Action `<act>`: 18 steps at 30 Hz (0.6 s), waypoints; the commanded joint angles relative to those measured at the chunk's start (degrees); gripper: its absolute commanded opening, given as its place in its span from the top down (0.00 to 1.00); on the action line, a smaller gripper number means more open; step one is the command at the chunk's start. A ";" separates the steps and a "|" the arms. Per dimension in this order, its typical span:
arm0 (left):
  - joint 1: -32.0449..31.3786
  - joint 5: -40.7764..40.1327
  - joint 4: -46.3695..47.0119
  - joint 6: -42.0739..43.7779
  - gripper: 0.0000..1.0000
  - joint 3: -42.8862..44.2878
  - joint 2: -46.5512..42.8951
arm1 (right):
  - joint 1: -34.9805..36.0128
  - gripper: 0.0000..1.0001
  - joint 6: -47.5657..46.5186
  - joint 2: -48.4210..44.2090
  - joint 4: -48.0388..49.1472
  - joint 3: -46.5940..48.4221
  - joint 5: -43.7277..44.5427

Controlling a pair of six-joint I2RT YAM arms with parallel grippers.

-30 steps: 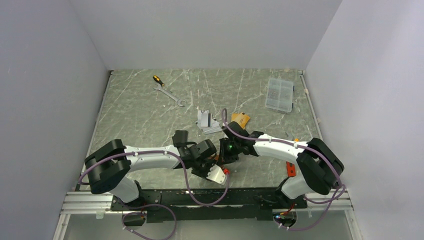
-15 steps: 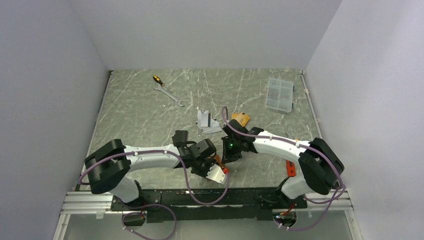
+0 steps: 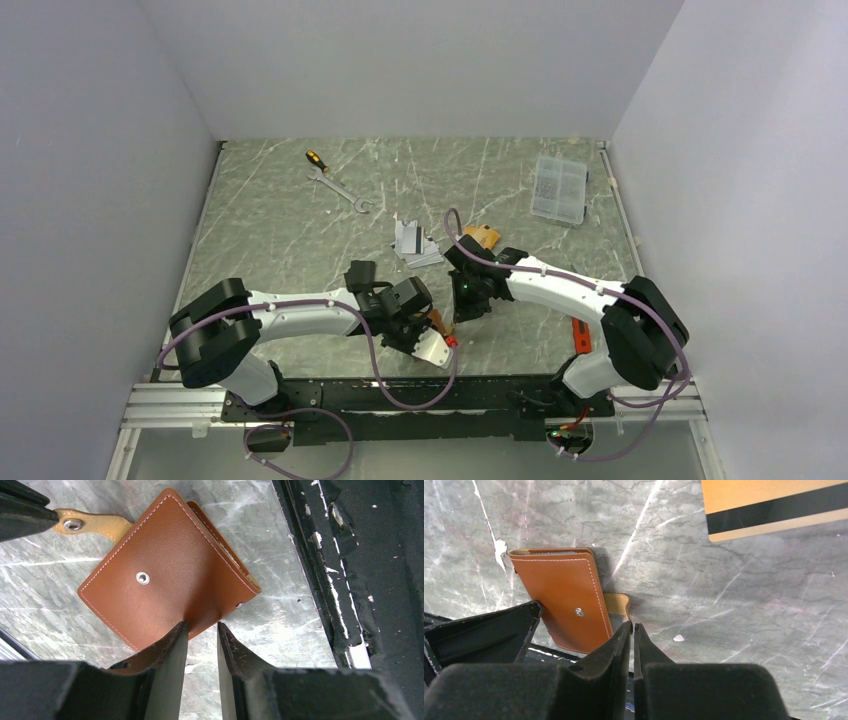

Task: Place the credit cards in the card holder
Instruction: Close the card holder at the center of the board.

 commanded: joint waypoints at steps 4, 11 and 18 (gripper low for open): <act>0.11 2.51 -3.20 0.16 0.68 1.79 -0.35 | -0.20 0.91 0.14 -1.54 -2.86 1.68 2.77; 0.11 2.26 -3.52 0.08 0.69 1.89 -0.43 | -0.19 0.76 0.15 -0.92 -0.58 1.85 0.28; 0.18 2.13 -3.85 0.25 0.71 2.31 -0.05 | -0.18 0.77 0.91 0.29 1.53 1.25 -1.66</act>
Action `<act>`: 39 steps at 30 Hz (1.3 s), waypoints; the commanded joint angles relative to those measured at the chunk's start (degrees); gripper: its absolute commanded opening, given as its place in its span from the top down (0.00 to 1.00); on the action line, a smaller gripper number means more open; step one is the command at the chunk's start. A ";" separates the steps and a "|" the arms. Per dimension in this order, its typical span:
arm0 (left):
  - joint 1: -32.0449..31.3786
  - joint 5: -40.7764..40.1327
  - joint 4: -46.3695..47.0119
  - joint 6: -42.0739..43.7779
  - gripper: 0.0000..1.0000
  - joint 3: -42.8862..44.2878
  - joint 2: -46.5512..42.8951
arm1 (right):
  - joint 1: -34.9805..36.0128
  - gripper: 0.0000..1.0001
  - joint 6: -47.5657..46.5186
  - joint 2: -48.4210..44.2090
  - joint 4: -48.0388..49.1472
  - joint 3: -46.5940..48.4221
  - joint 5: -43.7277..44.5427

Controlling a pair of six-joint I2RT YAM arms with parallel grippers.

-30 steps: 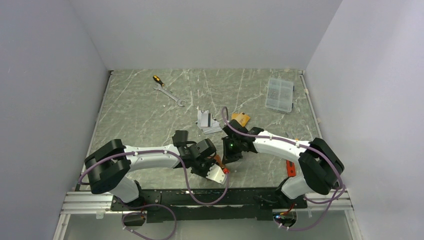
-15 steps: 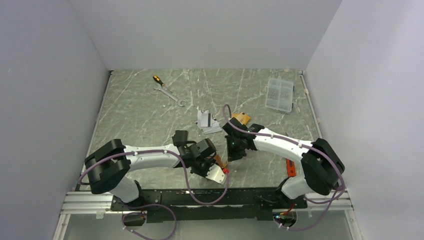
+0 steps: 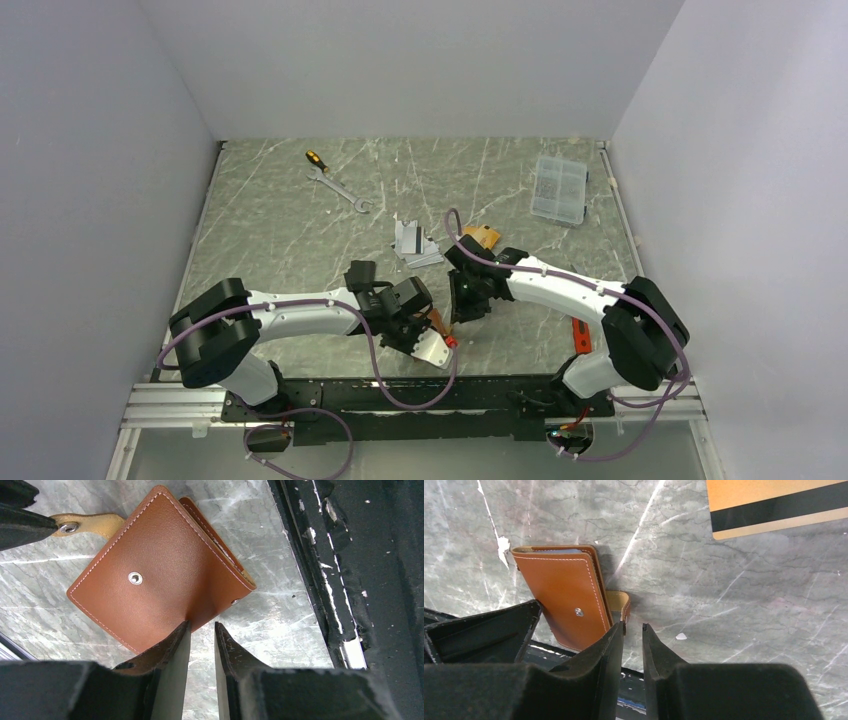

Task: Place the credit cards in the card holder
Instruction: Close the card holder at the center of the board.

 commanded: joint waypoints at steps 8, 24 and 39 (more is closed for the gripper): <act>0.19 2.28 -2.60 0.64 0.72 1.85 0.47 | -0.27 0.96 0.89 2.70 2.84 1.19 -2.15; 0.20 2.45 -2.43 0.76 0.71 2.64 2.15 | -0.23 1.00 0.15 -3.11 2.86 0.69 -3.83; 0.25 1.99 -2.78 0.89 0.72 3.10 2.27 | 0.79 1.00 1.44 0.12 11.39 -2.93 -14.66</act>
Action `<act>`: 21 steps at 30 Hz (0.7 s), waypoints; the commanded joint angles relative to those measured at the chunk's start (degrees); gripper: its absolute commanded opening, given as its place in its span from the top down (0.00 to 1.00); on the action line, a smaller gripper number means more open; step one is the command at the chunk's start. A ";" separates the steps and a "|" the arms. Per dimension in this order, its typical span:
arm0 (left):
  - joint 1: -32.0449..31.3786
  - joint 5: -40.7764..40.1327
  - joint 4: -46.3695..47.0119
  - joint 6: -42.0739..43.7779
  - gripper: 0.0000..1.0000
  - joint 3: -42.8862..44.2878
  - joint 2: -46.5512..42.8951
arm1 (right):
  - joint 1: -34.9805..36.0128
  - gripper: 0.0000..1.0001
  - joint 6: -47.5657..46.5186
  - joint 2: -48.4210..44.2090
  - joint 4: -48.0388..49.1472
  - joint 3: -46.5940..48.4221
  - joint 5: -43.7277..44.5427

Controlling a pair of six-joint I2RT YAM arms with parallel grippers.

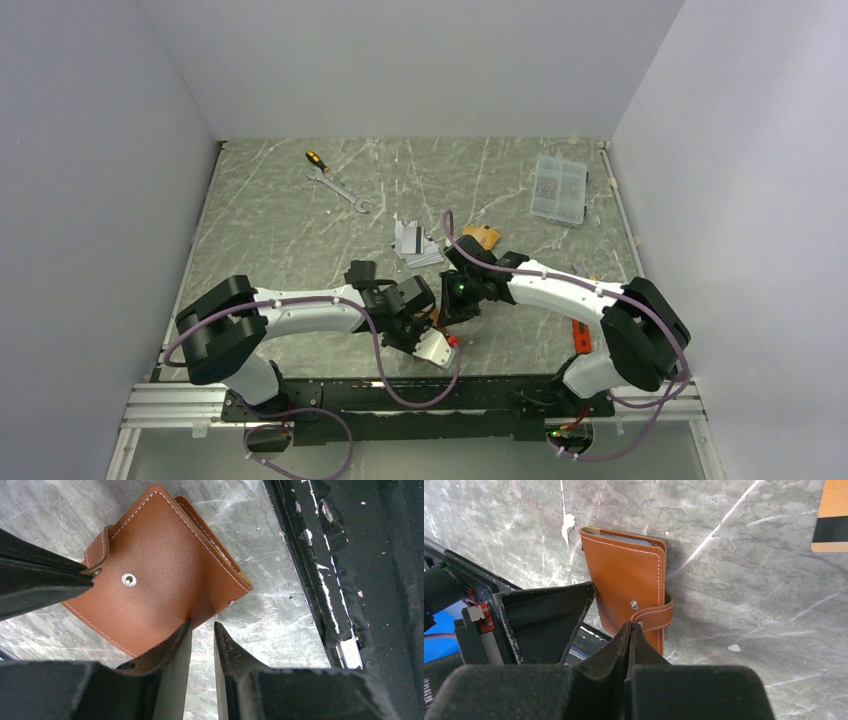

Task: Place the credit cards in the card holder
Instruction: Close the card holder at the center of the board.

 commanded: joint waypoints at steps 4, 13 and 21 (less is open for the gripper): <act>0.24 1.14 -0.67 0.55 0.71 1.17 0.00 | 1.30 1.00 1.91 1.85 5.09 -1.68 -3.95; 0.71 1.38 -0.61 0.73 0.72 0.96 -0.11 | 2.51 1.00 3.08 3.26 6.58 -2.12 -3.39; 0.79 1.51 -0.75 0.75 0.72 0.91 -0.28 | 2.70 1.00 3.24 3.49 6.68 -1.36 -2.49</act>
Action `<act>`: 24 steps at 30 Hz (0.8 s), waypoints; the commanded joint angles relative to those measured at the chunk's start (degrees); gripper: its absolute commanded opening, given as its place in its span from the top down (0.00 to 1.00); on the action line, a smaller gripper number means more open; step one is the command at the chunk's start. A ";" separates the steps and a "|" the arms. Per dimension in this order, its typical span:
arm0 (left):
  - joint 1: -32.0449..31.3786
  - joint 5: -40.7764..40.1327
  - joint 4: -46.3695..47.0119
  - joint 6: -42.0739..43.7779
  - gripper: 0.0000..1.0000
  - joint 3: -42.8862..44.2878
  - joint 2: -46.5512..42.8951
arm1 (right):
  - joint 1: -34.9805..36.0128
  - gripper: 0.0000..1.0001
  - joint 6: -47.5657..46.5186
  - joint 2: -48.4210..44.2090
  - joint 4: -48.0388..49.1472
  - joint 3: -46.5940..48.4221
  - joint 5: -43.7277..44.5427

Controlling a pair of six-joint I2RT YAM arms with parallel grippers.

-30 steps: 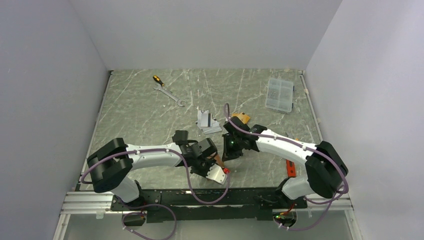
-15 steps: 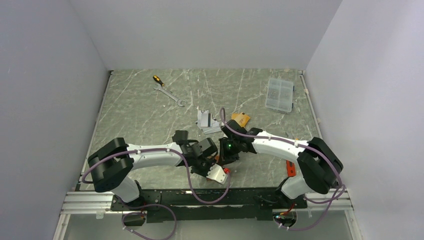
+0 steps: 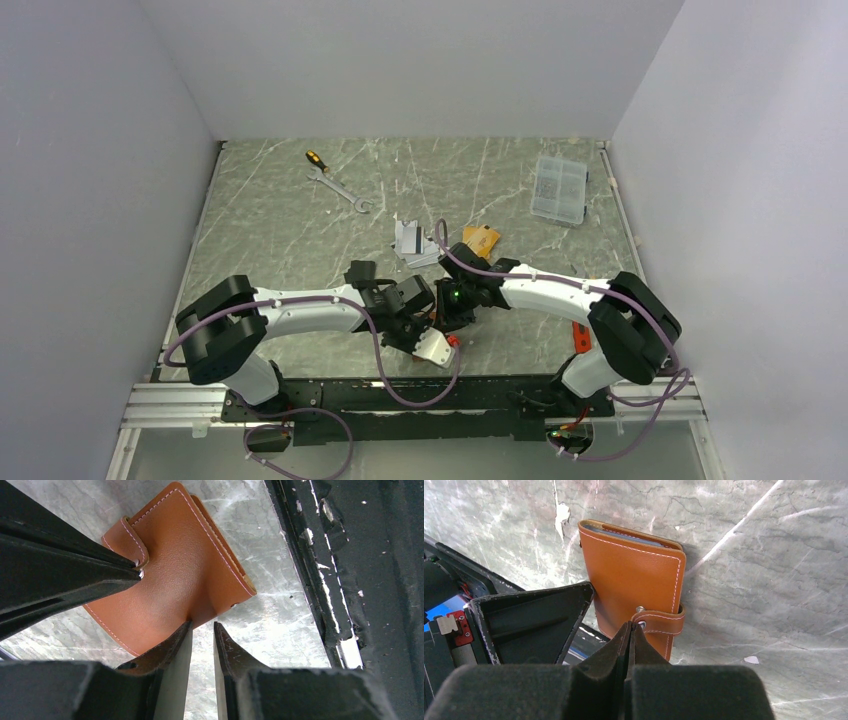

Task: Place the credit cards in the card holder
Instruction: Close the card holder at the center of the board.

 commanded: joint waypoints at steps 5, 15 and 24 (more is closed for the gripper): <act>0.47 1.31 -0.71 0.83 0.73 0.65 -0.38 | 0.52 1.00 1.14 1.05 2.52 1.22 -0.93; 0.72 1.58 -1.20 0.98 0.73 0.65 -0.46 | 0.52 1.00 1.27 1.46 1.66 1.31 3.08; 0.92 1.68 -1.65 0.98 0.73 0.71 -0.70 | 0.71 1.00 1.82 2.45 1.85 0.20 4.62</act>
